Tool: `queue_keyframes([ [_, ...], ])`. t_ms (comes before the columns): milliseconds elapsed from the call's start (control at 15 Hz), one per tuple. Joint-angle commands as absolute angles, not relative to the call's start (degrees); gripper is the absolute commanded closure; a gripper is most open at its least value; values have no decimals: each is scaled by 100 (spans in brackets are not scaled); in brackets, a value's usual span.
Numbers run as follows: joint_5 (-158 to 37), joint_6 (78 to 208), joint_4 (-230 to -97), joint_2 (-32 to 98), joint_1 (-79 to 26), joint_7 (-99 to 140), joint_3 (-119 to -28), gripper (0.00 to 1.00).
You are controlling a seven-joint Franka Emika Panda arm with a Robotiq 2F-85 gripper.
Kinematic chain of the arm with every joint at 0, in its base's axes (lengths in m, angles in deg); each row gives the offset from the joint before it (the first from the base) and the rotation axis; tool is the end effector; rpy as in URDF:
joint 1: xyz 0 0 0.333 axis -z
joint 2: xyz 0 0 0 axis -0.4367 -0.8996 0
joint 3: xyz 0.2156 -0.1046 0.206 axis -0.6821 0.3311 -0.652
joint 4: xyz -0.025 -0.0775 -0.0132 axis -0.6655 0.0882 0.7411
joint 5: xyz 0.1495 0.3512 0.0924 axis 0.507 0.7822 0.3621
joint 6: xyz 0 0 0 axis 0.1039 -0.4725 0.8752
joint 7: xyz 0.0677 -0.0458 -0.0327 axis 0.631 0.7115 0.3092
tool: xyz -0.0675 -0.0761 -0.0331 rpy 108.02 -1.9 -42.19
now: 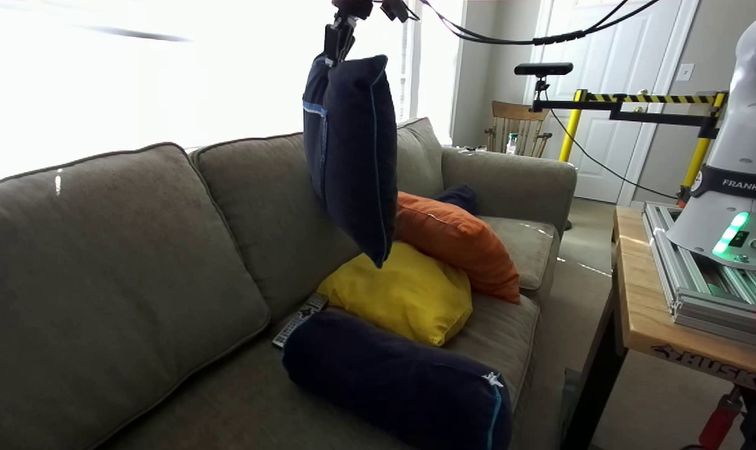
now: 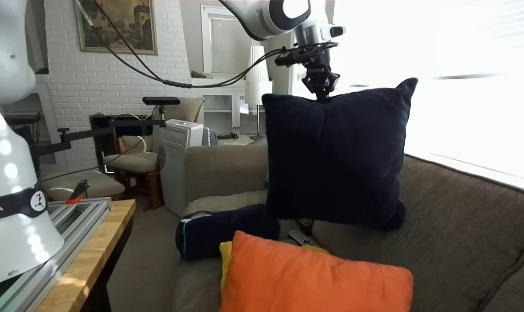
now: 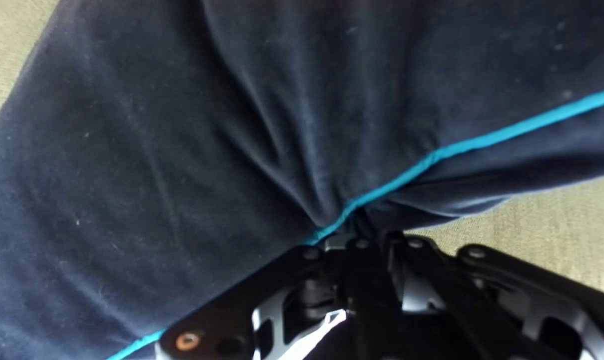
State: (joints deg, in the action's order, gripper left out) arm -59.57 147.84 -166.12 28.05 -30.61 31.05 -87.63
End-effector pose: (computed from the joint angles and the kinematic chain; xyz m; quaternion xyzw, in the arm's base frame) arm 0.6759 0.1601 0.4409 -0.9638 -0.1742 -0.1995 0.0295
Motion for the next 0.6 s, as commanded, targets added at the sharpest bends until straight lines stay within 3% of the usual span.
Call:
queue_keyframes([
  [0,-5558,14329,-15582,2078,-3043,3717,-8898,98],
  [533,-5490,14055,-14343,1262,-3275,3768,-9032,98],
])
